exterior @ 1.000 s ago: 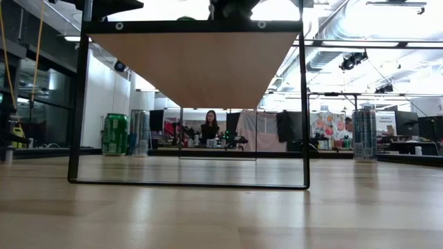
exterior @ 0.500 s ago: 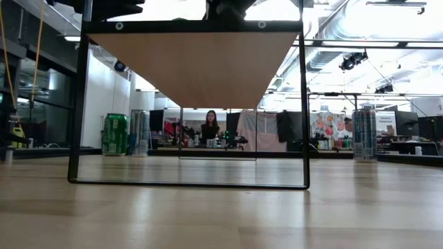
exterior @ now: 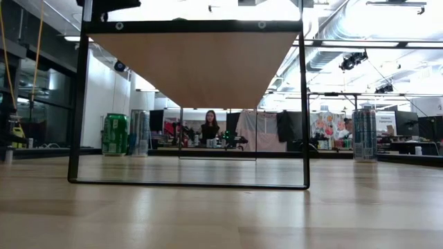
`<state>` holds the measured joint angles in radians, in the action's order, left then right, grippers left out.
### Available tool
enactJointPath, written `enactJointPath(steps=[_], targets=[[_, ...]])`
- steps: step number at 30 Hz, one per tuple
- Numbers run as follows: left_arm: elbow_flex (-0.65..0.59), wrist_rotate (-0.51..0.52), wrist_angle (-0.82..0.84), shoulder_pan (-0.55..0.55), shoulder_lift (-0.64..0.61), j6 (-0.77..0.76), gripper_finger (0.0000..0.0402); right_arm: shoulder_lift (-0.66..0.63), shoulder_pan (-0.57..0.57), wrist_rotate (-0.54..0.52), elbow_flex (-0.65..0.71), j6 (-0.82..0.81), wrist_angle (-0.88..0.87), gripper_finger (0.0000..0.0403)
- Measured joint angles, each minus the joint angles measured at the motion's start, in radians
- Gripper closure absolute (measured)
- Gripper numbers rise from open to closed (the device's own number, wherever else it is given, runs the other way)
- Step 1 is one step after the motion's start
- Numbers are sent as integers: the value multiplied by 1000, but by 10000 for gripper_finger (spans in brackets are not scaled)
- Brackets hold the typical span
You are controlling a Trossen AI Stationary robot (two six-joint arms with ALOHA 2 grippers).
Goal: Place canned beverage on shelf
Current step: Put the top left green soda can on the shelf
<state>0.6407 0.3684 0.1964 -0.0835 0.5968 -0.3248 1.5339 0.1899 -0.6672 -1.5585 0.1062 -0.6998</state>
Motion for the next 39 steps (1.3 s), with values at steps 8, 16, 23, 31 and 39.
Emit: enactJointPath(steps=[8, 16, 23, 31, 39], targets=[[20, -266, 4, 181, -2, 121, 401, -173, -26, 26, 3, -374, -324, 403], [21, -515, -221, 242, -2, 106, 401, -309, 15, 96, 7, -493, -445, 403], [21, -480, -226, 242, 1, 43, 401, -575, 70, 156, 335, -514, -208, 403], [21, -433, -224, 240, 2, 7, 401, -796, 68, 302, 759, -238, 618, 403], [21, -410, -223, 240, 17, 21, 401, -769, 45, 292, 868, -181, 777, 403]])
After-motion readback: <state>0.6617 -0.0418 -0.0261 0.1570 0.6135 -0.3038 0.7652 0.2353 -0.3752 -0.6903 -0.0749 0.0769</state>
